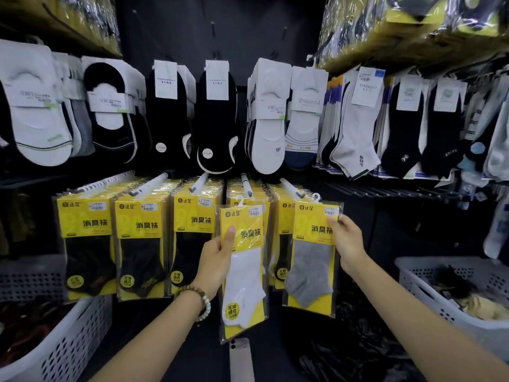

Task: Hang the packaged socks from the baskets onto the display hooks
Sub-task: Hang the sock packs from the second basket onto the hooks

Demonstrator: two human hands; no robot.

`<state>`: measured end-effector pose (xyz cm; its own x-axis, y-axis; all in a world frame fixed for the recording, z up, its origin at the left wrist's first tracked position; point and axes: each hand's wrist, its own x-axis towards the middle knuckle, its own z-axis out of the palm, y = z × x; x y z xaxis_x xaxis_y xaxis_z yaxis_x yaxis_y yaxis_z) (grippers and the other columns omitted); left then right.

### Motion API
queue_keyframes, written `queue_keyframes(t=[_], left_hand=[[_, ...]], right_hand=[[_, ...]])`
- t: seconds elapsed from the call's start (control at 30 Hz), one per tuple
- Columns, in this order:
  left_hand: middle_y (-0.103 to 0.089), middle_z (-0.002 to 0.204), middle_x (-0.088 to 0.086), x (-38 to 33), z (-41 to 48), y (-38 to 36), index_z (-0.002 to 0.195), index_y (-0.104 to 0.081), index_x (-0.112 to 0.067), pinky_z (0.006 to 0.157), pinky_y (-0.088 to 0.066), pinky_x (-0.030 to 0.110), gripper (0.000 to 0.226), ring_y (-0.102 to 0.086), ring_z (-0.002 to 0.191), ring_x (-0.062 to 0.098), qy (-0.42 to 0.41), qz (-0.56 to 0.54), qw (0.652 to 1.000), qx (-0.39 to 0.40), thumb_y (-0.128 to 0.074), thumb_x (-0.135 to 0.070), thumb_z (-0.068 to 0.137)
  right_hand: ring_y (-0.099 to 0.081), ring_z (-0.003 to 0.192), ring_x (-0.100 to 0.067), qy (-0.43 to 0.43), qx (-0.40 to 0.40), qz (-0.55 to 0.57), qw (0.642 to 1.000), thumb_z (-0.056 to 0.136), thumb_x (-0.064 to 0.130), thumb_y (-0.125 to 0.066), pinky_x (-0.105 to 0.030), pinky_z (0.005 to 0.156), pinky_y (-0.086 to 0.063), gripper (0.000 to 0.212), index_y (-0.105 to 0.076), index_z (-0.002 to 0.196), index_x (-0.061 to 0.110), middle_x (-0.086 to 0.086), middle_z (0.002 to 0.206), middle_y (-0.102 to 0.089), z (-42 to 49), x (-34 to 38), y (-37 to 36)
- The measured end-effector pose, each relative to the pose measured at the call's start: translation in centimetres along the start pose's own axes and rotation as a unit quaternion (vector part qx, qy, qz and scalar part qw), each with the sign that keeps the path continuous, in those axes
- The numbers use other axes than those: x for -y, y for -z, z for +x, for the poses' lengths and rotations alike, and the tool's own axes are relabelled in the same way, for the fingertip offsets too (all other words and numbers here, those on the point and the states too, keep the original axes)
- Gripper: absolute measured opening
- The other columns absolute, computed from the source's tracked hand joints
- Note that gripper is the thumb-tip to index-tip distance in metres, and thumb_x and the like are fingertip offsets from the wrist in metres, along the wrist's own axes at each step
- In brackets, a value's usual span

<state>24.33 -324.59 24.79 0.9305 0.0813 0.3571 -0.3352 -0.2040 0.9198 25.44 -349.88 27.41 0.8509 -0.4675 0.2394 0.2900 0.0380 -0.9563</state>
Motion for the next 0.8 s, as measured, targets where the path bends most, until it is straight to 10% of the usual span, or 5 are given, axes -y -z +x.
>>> queue_keyframes(t=[0.23, 0.5, 0.63, 0.8], left_hand=[[-0.037, 0.055, 0.002, 0.8, 0.6, -0.6, 0.069, -0.046, -0.012, 0.048, -0.028, 0.016, 0.054, -0.034, 0.048, 0.011, 0.006, -0.012, 0.999, 0.029, -0.038, -0.063, 0.083], [-0.058, 0.056, -0.014, 0.7, 0.7, -1.5, 0.073, -0.057, -0.011, 0.058, -0.040, 0.013, 0.043, -0.052, 0.053, 0.001, 0.000, -0.040, 0.997, 0.066, -0.043, -0.047, 0.092], [-0.066, 0.093, 0.017, 1.1, 0.0, -2.1, 0.103, -0.066, -0.006, 0.075, -0.043, 0.036, 0.048, -0.056, 0.080, 0.022, 0.015, -0.023, 0.989, 0.147, -0.044, -0.048, 0.093], [-0.052, 0.086, 0.012, 0.2, -1.0, -3.4, 0.091, -0.054, -0.012, 0.075, -0.038, 0.038, 0.049, -0.048, 0.081, 0.022, 0.011, -0.024, 0.979, 0.200, -0.045, -0.060, 0.081]], right_hand=[[-0.064, 0.076, -0.007, 0.022, 0.083, -0.069, 0.994, 0.097, 0.014, -0.052, -0.012, 0.057, -0.052, 0.014, -0.062, 0.105, 0.009, -0.001, 0.089, -0.068, 2.8, -0.5, -2.0], [-0.053, 0.082, -0.012, 0.014, -0.103, -0.114, 0.988, 0.079, 0.026, -0.076, -0.017, 0.065, -0.039, 0.036, -0.055, 0.103, 0.010, -0.002, 0.096, -0.053, 2.1, -2.8, -2.2], [-0.061, 0.083, -0.007, 0.029, 0.057, -0.064, 0.996, 0.089, 0.030, -0.064, -0.016, 0.069, -0.046, 0.014, -0.063, 0.096, 0.018, 0.002, 0.099, -0.065, -0.4, -1.2, -2.6], [-0.068, 0.083, 0.000, 0.053, 0.232, -0.085, 0.967, 0.089, 0.035, -0.061, -0.011, 0.070, -0.051, 0.017, -0.072, 0.093, 0.023, 0.012, 0.088, -0.073, -2.5, 1.2, -3.4]])
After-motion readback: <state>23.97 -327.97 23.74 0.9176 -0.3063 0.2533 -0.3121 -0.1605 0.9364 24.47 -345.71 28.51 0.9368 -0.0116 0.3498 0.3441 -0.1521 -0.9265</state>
